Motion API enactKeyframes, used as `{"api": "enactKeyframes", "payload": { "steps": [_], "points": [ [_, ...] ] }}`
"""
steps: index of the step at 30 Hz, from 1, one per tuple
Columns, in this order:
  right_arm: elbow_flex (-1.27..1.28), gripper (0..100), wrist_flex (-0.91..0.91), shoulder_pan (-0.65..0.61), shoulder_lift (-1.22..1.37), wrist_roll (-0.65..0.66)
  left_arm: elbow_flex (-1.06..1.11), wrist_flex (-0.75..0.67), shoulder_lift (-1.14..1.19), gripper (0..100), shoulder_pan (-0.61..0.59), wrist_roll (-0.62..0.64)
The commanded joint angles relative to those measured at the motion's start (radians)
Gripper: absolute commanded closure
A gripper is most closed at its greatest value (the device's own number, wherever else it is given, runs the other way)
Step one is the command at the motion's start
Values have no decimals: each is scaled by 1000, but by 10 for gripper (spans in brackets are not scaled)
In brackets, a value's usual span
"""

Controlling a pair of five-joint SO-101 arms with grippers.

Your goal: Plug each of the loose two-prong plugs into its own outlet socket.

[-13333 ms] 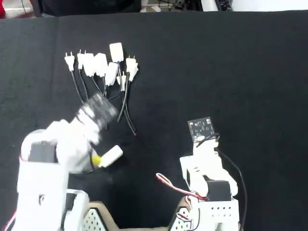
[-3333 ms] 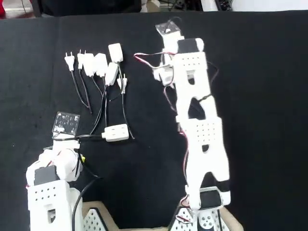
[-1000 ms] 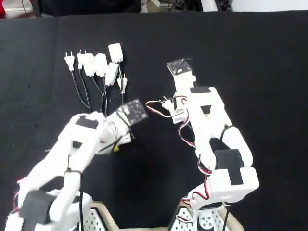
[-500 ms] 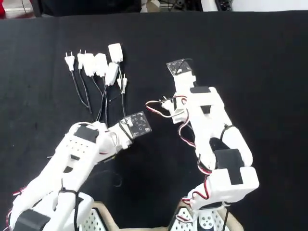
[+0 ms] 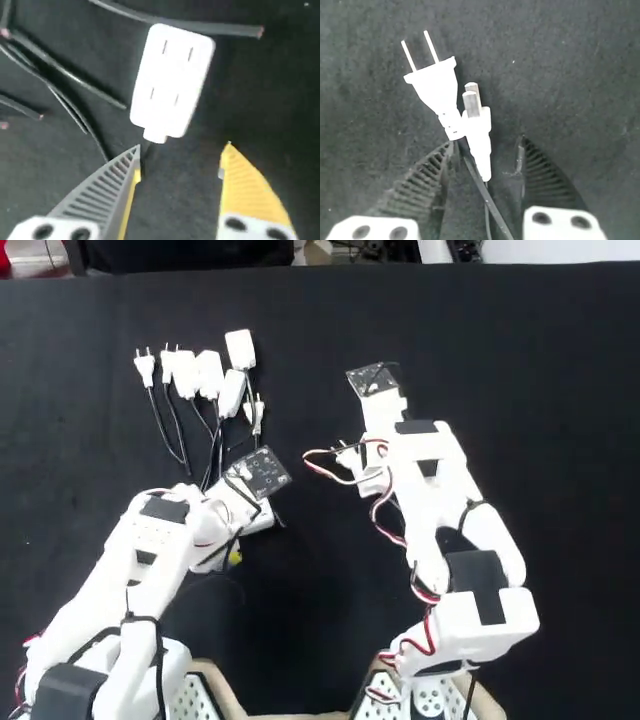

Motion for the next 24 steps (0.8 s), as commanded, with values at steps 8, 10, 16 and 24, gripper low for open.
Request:
{"api": "enactKeyframes", "payload": {
  "steps": [8,10,16,24],
  "points": [
    [-2,808,-18,12,-4,0,-42,-100,-6,733,-68,-15],
    [-2,808,-18,12,-4,0,-36,-127,-5,733,-108,-69],
    [4,808,-28,12,-4,0,-33,-132,66,762,-87,-127],
    [35,808,-66,11,-12,0,-200,-54,302,887,-76,-95]
  ]
}}
